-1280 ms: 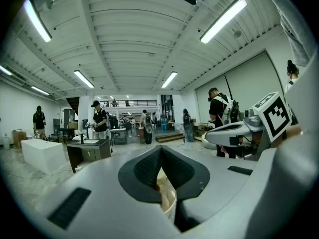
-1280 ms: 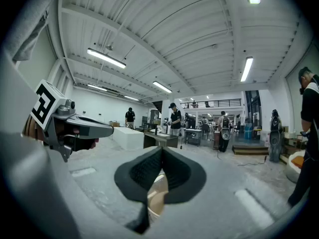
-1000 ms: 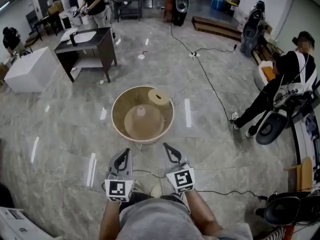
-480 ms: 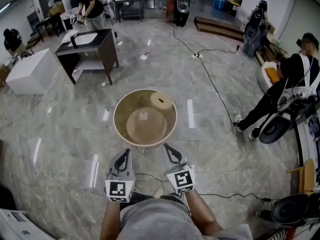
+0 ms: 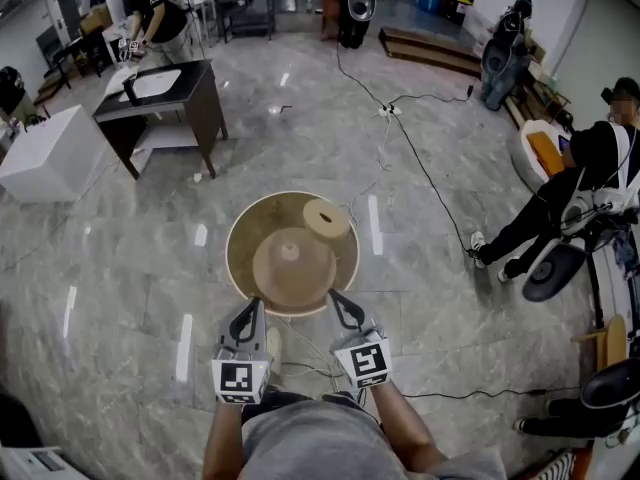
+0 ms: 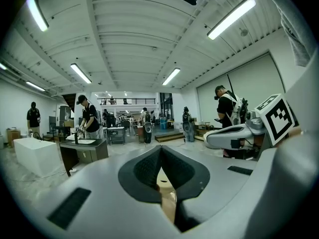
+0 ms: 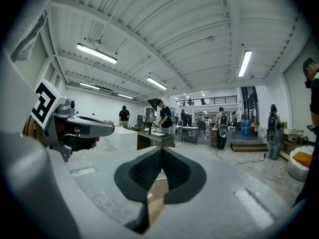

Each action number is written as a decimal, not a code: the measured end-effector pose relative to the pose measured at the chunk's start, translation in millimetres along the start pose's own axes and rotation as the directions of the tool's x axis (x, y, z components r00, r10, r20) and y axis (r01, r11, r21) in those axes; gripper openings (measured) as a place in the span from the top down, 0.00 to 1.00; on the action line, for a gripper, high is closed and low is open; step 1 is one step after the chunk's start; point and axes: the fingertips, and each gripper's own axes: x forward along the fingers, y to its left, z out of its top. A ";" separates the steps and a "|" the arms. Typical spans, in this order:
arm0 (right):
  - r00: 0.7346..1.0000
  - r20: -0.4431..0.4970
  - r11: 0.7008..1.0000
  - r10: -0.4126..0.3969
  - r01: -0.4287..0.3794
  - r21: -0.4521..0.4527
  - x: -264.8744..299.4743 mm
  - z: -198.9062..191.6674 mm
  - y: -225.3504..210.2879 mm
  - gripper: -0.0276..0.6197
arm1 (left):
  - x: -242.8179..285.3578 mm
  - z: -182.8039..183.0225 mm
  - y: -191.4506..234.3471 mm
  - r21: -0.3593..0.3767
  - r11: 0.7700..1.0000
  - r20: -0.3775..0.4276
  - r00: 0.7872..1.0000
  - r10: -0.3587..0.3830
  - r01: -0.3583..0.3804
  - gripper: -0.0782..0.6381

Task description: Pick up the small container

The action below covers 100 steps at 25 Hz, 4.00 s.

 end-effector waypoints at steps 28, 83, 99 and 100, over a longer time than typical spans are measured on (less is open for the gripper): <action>0.962 -0.098 0.964 -0.256 0.261 0.042 253.7 -4.8 -31.3 0.96 | 207.7 -27.5 197.0 0.008 0.955 -0.035 0.954 -0.297 0.298 0.87; 0.940 -0.324 0.986 0.111 -0.062 0.157 440.0 -474.3 -72.2 0.83 | 404.6 -453.2 156.1 -0.270 0.950 -0.337 0.909 -0.244 0.155 0.87; 0.927 -0.346 0.981 0.145 -0.090 0.171 461.1 -523.8 -52.3 0.70 | 397.7 -495.8 157.8 -0.316 0.941 -0.367 0.898 -0.241 0.124 0.87; 0.928 -0.344 0.981 0.143 -0.088 0.172 461.8 -525.7 -52.1 0.70 | 397.3 -497.3 158.3 -0.316 0.941 -0.369 0.897 -0.242 0.124 0.87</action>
